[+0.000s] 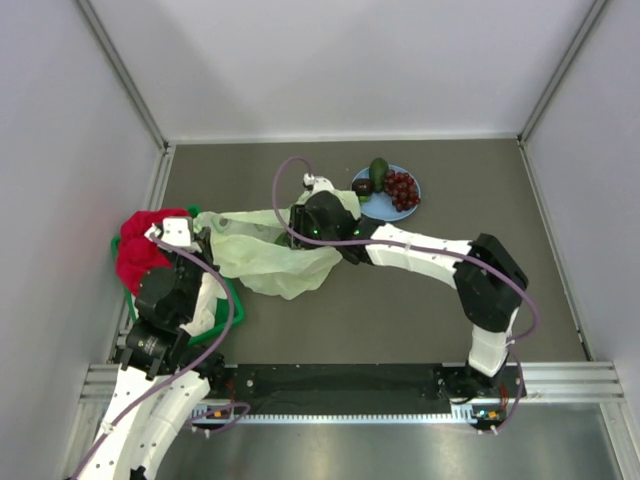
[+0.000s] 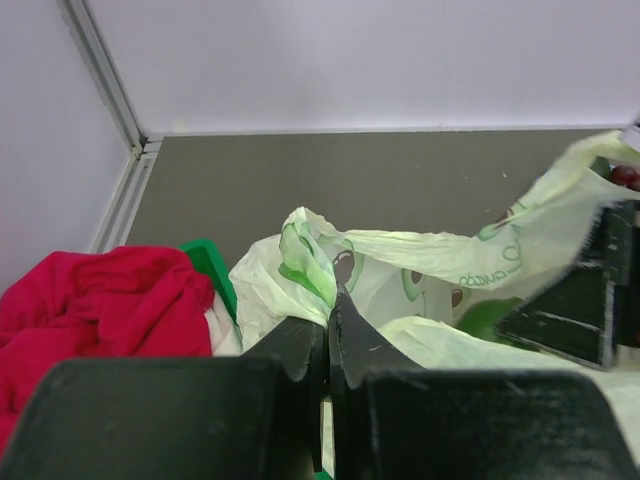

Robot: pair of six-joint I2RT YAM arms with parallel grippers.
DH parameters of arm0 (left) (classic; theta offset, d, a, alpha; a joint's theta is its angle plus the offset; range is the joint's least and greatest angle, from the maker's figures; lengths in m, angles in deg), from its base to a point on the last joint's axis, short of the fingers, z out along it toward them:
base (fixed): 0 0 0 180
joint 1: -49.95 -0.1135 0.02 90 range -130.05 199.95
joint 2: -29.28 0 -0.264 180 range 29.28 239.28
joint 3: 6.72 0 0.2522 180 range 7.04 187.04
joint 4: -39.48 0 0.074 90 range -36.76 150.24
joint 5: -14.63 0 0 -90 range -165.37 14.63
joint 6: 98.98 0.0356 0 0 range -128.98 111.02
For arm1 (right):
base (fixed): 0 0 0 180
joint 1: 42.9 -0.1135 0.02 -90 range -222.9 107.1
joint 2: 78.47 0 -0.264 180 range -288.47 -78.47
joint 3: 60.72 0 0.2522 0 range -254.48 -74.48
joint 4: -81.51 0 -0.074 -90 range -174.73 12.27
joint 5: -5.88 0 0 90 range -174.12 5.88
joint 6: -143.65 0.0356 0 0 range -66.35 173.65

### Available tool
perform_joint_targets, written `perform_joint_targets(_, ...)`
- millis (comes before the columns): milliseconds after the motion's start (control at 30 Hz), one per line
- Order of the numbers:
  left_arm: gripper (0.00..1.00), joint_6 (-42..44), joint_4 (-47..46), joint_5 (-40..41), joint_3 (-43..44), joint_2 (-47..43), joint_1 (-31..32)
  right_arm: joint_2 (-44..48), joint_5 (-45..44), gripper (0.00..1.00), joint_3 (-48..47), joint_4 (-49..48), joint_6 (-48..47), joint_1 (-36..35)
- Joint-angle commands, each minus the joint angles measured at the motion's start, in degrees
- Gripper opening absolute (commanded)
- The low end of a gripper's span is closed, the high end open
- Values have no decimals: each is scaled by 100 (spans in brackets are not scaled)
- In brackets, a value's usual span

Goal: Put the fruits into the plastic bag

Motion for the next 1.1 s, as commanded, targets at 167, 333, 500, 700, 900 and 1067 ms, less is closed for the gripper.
perform_joint_targets(167,0,31,-313,-384,-39,-29,-24,-1173,-365,42,-1660,397,-583,-60)
perform_joint_targets(333,0,31,-339,-375,-39,-38,-24,-1412,-172,41,-1705,442,-505,-69)
perform_joint_targets(500,0,31,-330,-340,-30,6,-24,-1280,-92,41,-1125,292,-329,-86)
perform_joint_targets(700,0,31,-304,-296,-30,-3,-24,-1324,-13,41,-818,230,-188,-121)
perform_joint_targets(900,0,31,-312,-278,-30,15,-24,-1271,-22,44,-755,195,-179,-139)
perform_joint_targets(1067,0,40,-304,-261,-30,15,-33,-1131,-4,73,-755,169,-197,-139)
